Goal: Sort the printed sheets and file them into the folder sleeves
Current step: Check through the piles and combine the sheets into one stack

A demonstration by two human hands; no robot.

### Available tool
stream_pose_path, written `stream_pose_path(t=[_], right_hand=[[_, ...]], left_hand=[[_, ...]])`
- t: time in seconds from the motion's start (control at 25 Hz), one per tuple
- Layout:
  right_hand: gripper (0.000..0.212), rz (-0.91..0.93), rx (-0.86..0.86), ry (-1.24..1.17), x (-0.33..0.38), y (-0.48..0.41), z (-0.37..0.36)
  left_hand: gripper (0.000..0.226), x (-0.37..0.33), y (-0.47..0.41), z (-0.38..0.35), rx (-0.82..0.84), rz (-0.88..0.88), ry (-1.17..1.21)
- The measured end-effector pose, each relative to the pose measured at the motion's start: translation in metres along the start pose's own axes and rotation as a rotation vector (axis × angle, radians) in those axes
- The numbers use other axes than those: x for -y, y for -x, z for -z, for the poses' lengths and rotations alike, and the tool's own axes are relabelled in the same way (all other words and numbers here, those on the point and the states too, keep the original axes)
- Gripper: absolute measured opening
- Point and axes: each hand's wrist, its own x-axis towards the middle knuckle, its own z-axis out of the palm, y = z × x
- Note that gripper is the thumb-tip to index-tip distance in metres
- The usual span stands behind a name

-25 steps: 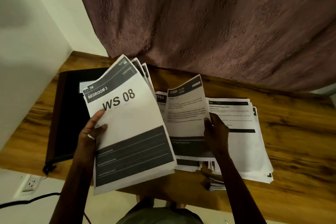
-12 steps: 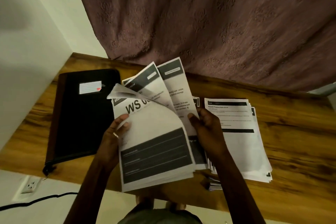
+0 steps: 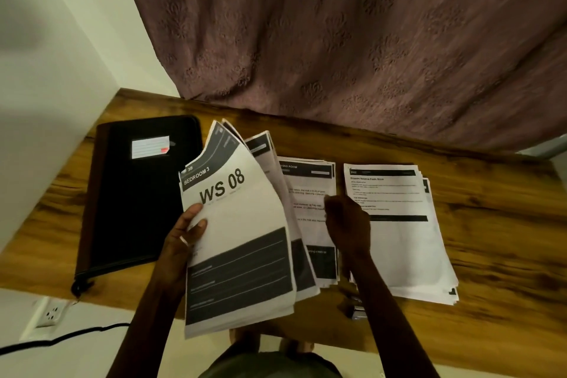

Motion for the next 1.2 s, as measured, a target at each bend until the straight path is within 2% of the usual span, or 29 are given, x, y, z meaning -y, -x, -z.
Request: stream_pose_path(t=[0.08,0.16,0.24,0.48,0.68,0.76,0.88,0.96,1.08,1.2], right_hand=[[0.04,-0.112,-0.033,0.241,-0.026,-0.014,-0.01],[0.062,-0.192,0.023,0.265,-0.04,-0.017,-0.022],[0.07,-0.202,0.056,0.198,-0.042,-0.016,-0.029],[0.042,-0.269,0.025,0.036,-0.047,-0.02,-0.031],[0.023,-0.275,-0.05,0.094,-0.041,-0.02,-0.015],[0.018,-0.21,-0.12,0.174,-0.034,-0.015,-0.005],[0.019,0.032,-0.171,0.17,-0.028,-0.011,0.015],[0.022,0.164,-0.236,0.084,-0.022,-0.013,0.035],[0.03,0.193,-0.475,-0.051,-0.003,-0.018,0.07],[0.025,0.206,-0.611,-0.425,0.02,-0.024,0.096]], left_hand=[[0.041,0.0,0.002,0.005,-0.018,0.005,0.032],[0.039,0.0,0.003,0.008,-0.034,0.005,0.055],[0.034,-0.002,0.002,0.011,-0.038,0.004,0.053],[0.034,0.001,-0.001,0.022,-0.048,0.021,0.031],[0.037,0.003,-0.004,0.024,-0.065,0.044,0.042],[0.032,0.003,-0.004,0.021,-0.049,0.05,0.053],[0.032,0.004,-0.004,0.016,-0.03,0.053,0.049],[0.032,0.004,-0.005,0.014,-0.023,0.053,0.035],[0.033,0.002,-0.008,0.017,-0.024,0.051,0.025],[0.033,0.001,-0.013,0.018,-0.018,0.056,0.001]])
